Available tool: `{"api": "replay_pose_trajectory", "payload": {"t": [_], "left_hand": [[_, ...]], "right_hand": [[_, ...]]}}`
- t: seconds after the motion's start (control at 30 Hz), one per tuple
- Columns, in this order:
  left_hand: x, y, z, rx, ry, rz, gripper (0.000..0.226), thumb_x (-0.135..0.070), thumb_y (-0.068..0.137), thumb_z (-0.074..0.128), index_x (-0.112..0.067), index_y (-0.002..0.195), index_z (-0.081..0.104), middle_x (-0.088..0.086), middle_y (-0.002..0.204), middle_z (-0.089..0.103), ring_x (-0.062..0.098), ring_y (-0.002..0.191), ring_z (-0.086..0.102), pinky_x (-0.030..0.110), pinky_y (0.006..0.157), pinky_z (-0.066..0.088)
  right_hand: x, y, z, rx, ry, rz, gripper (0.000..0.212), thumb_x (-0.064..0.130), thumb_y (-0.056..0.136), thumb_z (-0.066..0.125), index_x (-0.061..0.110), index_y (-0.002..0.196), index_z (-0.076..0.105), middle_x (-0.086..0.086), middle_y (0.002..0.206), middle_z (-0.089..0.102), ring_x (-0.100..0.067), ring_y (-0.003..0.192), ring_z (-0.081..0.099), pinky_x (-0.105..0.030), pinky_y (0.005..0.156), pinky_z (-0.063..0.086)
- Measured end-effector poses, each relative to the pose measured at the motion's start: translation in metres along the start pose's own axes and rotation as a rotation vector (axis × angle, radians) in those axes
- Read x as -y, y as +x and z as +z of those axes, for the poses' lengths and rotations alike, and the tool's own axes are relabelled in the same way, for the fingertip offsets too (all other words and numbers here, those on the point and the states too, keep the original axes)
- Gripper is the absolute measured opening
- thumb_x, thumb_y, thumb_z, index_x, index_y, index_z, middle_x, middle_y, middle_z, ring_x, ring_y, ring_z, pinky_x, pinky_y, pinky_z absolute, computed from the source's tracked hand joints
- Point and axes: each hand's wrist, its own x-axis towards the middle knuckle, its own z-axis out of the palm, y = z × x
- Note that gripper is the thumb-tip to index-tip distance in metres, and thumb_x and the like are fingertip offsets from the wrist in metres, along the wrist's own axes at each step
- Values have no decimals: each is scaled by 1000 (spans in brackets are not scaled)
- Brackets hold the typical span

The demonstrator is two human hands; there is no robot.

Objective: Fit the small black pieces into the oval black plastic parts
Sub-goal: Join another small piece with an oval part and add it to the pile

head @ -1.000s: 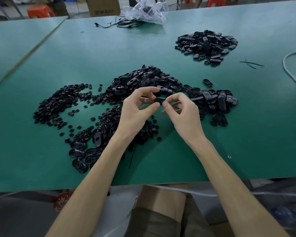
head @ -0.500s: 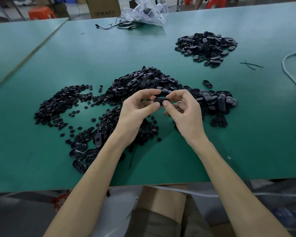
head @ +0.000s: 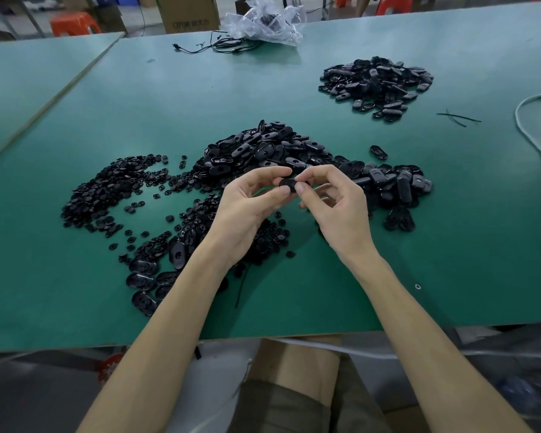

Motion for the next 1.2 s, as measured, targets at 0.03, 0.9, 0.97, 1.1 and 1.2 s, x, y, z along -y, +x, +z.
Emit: {"api": "replay_pose_trajectory", "payload": {"t": [0.03, 0.9, 0.97, 1.1, 1.2], "left_hand": [[0, 0, 0, -8, 2, -3, 31, 4, 91, 73, -1, 122, 71, 0, 96, 62, 13, 89, 70, 36, 99, 57], [0, -1, 1, -27, -28, 17, 23, 1, 91, 74, -3, 114, 73, 10, 101, 58, 20, 93, 68, 39, 98, 57], [0, -1, 0, -28, -38, 10, 23, 1, 91, 74, -2, 114, 73, 13, 103, 56, 22, 95, 67, 39, 98, 57], [1, 0, 0, -47, -96, -13, 24, 4, 91, 72, 1, 115, 72, 8, 94, 61, 22, 93, 64, 36, 96, 58], [-1, 0, 0, -49, -156, -38, 25, 6, 91, 70, 2, 115, 71, 13, 99, 62, 23, 97, 65, 33, 95, 58]], "right_hand": [[0, 0, 0, -1, -2, -1, 10, 13, 96, 72, 24, 98, 71, 6, 93, 72, -24, 81, 71, -51, 77, 58], [-6, -2, 1, -17, -111, -108, 7, 19, 96, 72, 24, 100, 74, 9, 102, 70, -16, 88, 68, -50, 75, 56], [-6, -2, 1, -26, -123, -118, 7, 19, 96, 73, 25, 100, 75, 9, 102, 70, -15, 89, 68, -49, 75, 57], [-5, -2, 1, -29, -152, -139, 12, 18, 98, 70, 24, 105, 77, 9, 106, 71, -13, 89, 70, -45, 75, 58], [-4, -1, 2, -26, -151, -143, 18, 14, 100, 67, 23, 110, 78, 8, 108, 70, -15, 85, 70, -44, 74, 59]]}}
